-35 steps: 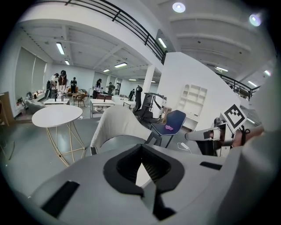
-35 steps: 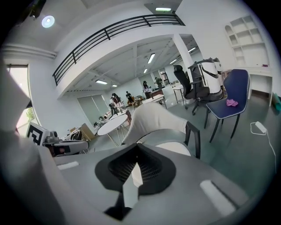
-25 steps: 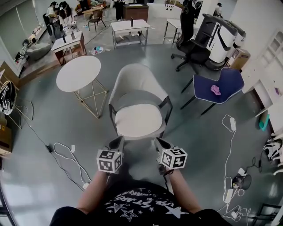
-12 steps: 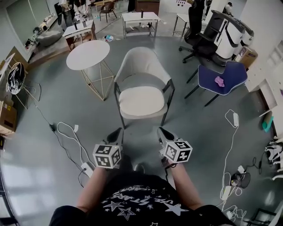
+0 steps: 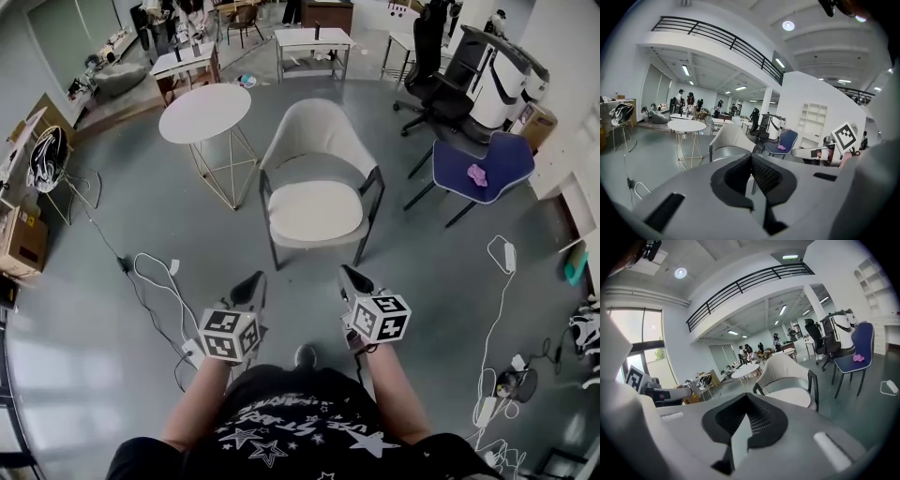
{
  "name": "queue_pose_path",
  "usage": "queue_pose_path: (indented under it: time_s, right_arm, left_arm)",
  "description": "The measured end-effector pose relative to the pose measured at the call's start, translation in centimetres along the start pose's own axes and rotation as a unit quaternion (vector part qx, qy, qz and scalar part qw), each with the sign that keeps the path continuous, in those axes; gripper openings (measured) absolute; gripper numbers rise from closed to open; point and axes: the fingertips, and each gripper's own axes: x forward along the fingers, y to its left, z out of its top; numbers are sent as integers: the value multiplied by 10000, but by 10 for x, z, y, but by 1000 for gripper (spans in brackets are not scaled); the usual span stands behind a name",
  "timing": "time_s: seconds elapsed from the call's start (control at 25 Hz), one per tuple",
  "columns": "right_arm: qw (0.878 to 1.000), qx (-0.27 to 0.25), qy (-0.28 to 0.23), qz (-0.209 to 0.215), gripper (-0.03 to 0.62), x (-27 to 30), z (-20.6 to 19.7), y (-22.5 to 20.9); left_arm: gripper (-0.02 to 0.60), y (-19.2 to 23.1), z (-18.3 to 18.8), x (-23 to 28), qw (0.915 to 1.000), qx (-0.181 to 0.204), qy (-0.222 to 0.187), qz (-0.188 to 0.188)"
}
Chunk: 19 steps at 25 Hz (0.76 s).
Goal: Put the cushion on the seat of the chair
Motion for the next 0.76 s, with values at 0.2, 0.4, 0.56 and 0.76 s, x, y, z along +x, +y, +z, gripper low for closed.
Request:
queue_pose_path:
  time_s: [0.2, 0.4, 0.56, 0.76]
  right_arm:
    - [9998, -90, 55, -181, 3, -6, -6, 18]
    - [9992, -295, 200, -171, 3, -5, -18, 39]
    - [9992, -364, -46, -174, 3, -7, -9, 43]
    - [9979, -508, -192, -339, 3, -10, 1, 33]
  left_arm:
    - [9, 5, 3, -14, 9999, -15, 15, -116]
    - [8, 16, -3, -28, 9998, -41, 81, -173]
    - [8, 16, -7, -25, 9995, -19, 192, -249]
    - [8, 7, -10, -14, 9990, 39, 271, -344]
